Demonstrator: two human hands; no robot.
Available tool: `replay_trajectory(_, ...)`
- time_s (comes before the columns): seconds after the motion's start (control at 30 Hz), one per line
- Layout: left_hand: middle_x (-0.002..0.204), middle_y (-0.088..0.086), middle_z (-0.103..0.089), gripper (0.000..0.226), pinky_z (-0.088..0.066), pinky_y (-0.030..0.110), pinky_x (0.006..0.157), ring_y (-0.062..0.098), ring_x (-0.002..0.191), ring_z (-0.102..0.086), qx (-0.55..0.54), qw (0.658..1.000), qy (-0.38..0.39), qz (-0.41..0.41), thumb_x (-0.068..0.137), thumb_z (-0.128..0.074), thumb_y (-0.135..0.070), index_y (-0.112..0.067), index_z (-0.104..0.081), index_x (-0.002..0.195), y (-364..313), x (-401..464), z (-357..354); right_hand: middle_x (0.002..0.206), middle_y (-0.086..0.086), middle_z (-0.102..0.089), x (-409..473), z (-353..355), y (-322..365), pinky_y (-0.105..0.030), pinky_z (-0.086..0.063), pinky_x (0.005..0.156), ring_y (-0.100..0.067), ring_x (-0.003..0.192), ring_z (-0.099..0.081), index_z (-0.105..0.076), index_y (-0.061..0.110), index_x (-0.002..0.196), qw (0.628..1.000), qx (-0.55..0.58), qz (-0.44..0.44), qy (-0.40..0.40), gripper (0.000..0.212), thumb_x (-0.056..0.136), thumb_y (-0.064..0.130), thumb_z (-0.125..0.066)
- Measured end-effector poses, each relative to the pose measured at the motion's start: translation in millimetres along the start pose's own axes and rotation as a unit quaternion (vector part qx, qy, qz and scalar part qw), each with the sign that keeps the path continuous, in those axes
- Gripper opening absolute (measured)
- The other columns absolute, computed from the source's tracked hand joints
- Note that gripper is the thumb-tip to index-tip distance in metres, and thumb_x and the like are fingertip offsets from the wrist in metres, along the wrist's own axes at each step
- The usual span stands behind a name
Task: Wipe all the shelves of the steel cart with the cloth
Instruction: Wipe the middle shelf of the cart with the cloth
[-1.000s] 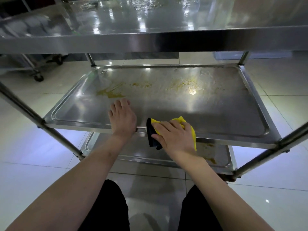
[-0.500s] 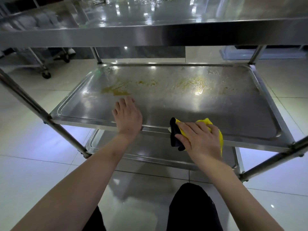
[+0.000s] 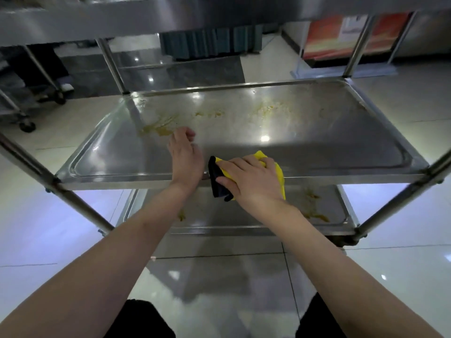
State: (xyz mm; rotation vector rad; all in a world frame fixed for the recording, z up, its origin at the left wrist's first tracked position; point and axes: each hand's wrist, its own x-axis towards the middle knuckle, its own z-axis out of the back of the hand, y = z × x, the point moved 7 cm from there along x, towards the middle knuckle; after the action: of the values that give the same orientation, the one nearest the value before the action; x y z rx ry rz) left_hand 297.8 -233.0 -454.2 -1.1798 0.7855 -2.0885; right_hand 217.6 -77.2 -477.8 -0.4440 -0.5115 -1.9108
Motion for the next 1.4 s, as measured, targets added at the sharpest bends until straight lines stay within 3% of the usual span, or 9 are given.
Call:
replay_trajectory(0.17, 0.107, 0.007, -0.047, 0.028, -0.036, 0.016, 0.086, 0.018, 0.1, -0.046, -0.143, 0.986, -0.004, 0.084, 0.078, -0.032, -0.008, -0.016, -0.044, 0.102, 20, 8, 20, 0.121, 0.013, -0.072, 1, -3, 9, -0.046, -0.038, 0.094, -0.023, 0.114, -0.063, -0.068, 0.036, 0.13, 1.0, 0.001, 0.017, -0.005, 0.053, 0.101, 0.061, -0.032)
replay_trajectory(0.27, 0.106, 0.008, -0.047, 0.031, -0.036, 0.006, 0.079, 0.017, 0.097, -0.045, -0.15, 0.985, -0.011, 0.085, 0.083, -0.033, 0.008, -0.015, -0.045, 0.1, 23, 10, 41, 0.124, 0.012, -0.071, -1, -4, 6, -0.048, -0.037, 0.097, -0.023, 0.117, -0.06, -0.065, 0.036, 0.135, 1.0, 0.007, 0.013, 0.001, 0.056, 0.102, 0.062, -0.029)
replay_trajectory(0.4, 0.102, 0.006, -0.047, 0.04, -0.037, 0.012, 0.08, 0.016, 0.092, -0.045, -0.129, 0.99, -0.005, 0.05, 0.081, -0.034, 0.012, -0.023, -0.046, 0.097, 43, 9, 77, 0.121, 0.01, -0.072, -8, 1, 16, -0.048, -0.041, 0.092, -0.026, 0.109, -0.062, -0.068, 0.029, 0.133, 0.997, 0.008, 0.044, -0.07, 0.047, 0.105, 0.055, -0.041)
replay_trajectory(0.57, 0.105, 0.003, -0.046, 0.031, -0.036, 0.0, 0.072, 0.012, 0.09, -0.044, -0.152, 0.983, 0.017, 0.101, 0.09, -0.037, 0.01, -0.018, -0.044, 0.103, 74, -3, 103, 0.119, 0.009, -0.072, -25, -4, 66, -0.047, -0.046, 0.092, -0.023, 0.106, -0.065, -0.068, 0.028, 0.135, 0.983, 0.011, 0.151, -0.102, 0.044, 0.108, 0.054, -0.044)
replay_trajectory(0.7, 0.107, 0.011, -0.049, 0.018, -0.038, 0.02, 0.09, 0.023, 0.098, -0.049, -0.134, 0.991, 0.02, 0.018, 0.09, -0.039, -0.01, -0.016, -0.045, 0.106, 88, -19, 123, 0.119, 0.01, -0.07, -42, -26, 111, -0.044, -0.048, 0.091, -0.022, 0.105, -0.066, -0.068, 0.027, 0.135, 0.98, 0.027, 0.195, -0.039, 0.047, 0.11, 0.055, -0.039)
replay_trajectory(0.83, 0.109, 0.012, -0.05, 0.03, -0.04, 0.029, 0.092, 0.022, 0.101, -0.049, -0.161, 0.987, 0.019, 0.003, 0.082, -0.036, -0.006, -0.014, -0.047, 0.109, 94, -41, 140, 0.121, 0.012, -0.068, -48, -54, 137, -0.043, -0.046, 0.089, -0.019, 0.107, -0.063, -0.063, 0.029, 0.139, 0.985, 0.075, 0.144, 0.061, 0.055, 0.108, 0.061, -0.031)
replay_trajectory(1.03, 0.108, -0.005, -0.047, 0.03, -0.037, 0.023, 0.092, 0.015, 0.107, -0.044, -0.123, 0.992, 0.03, 0.012, 0.082, -0.038, -0.006, -0.022, -0.048, 0.106, 128, -70, 165, 0.126, 0.02, -0.064, -41, -86, 125, -0.045, -0.047, 0.096, -0.011, 0.114, -0.056, -0.054, 0.041, 0.143, 0.961, 0.115, 0.09, 0.236, 0.058, 0.101, 0.073, -0.028)
replay_trajectory(1.2, 0.114, -0.003, -0.046, 0.039, -0.037, 0.029, 0.096, 0.014, 0.107, -0.041, -0.044, 0.998, 0.046, 0.025, 0.085, -0.039, 0.011, -0.017, -0.05, 0.109, 178, -89, 154, 0.117, 0.02, -0.067, -47, -111, 97, -0.044, -0.051, 0.09, -0.006, 0.107, -0.059, -0.057, 0.044, 0.141, 0.961, 0.158, 0.038, 0.222, 0.048, 0.102, 0.063, -0.038)
replay_trajectory(1.4, 0.117, 0.002, -0.049, 0.029, -0.033, 0.023, 0.083, 0.02, 0.109, -0.044, 0.065, 0.991, 0.109, -0.043, 0.091, -0.044, 0.001, -0.011, -0.056, 0.114, 197, -99, 133, 0.115, 0.02, -0.071, -59, -174, 81, -0.045, -0.055, 0.096, -0.005, 0.108, -0.066, -0.06, 0.047, 0.138, 0.947, 0.248, -0.072, 0.193, 0.036, 0.106, 0.058, -0.047)
